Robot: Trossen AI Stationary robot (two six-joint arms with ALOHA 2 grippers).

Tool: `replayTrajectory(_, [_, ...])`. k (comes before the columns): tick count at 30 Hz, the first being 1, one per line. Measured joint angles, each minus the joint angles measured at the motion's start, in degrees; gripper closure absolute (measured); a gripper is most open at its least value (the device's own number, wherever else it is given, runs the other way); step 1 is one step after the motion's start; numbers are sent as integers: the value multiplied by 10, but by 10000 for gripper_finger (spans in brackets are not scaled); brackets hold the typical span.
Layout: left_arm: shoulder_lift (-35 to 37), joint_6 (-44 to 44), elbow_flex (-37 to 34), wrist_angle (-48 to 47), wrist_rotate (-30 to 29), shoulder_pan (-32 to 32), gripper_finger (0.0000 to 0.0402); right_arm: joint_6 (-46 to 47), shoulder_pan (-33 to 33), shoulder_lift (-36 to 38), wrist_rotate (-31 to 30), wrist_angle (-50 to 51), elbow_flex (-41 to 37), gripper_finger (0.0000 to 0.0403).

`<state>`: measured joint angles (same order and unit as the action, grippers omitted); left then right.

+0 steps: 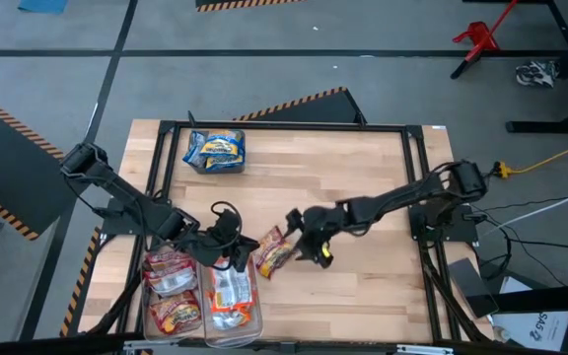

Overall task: Sort Maruchan noodles
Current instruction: Put the red noodle pack into the left transparent bin

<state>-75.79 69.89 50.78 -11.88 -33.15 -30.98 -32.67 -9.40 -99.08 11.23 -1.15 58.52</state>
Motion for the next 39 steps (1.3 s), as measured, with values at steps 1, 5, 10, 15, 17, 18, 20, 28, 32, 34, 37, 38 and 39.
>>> replayTrajectory(1, [0, 0, 0, 0, 1, 2, 343, -17, -7, -10, -8, -1, 0, 68])
replayTrajectory(5, [0, -1, 0, 1, 9, 8, 343, -60, -19, -64, -28, -42, -1, 68])
replayTrajectory(10, [0, -1, 0, 2, 9, 9, 343, -96, -22, -120, -51, -113, -1, 68])
replayTrajectory(15, [0, -1, 0, 0, 9, 9, 343, -98, -17, -138, -27, -130, -1, 68])
replayTrajectory(17, [0, -1, 0, 0, 9, 12, 343, -98, -13, -141, -32, -128, -1, 68])
replayTrajectory(18, [0, -1, 0, 0, 9, 14, 343, -98, -13, -141, -32, -128, -1, 68])
replayTrajectory(20, [0, -1, 0, 0, 8, 17, 343, -97, -10, -141, -40, -129, -1, 69])
replayTrajectory(28, [0, -1, 0, 0, 8, 23, 343, -96, -3, -154, -107, -130, 1, 130])
replayTrajectory(32, [0, -1, 0, 0, 8, 22, 343, -96, -4, -159, -133, -133, 1, 185])
replayTrajectory(34, [0, -1, 0, 0, 8, 22, 343, -96, -4, -159, -138, -133, 1, 217])
replayTrajectory(37, [0, -1, 0, 0, 8, 23, 343, -96, -4, -153, -171, -123, 1, 262])
replayTrajectory(38, [0, -1, 0, 0, 7, 23, 343, -96, -4, -150, -184, -121, 1, 274])
replayTrajectory(39, [0, -1, 0, 0, 5, 23, 343, -96, -3, -144, -195, -111, 0, 285])
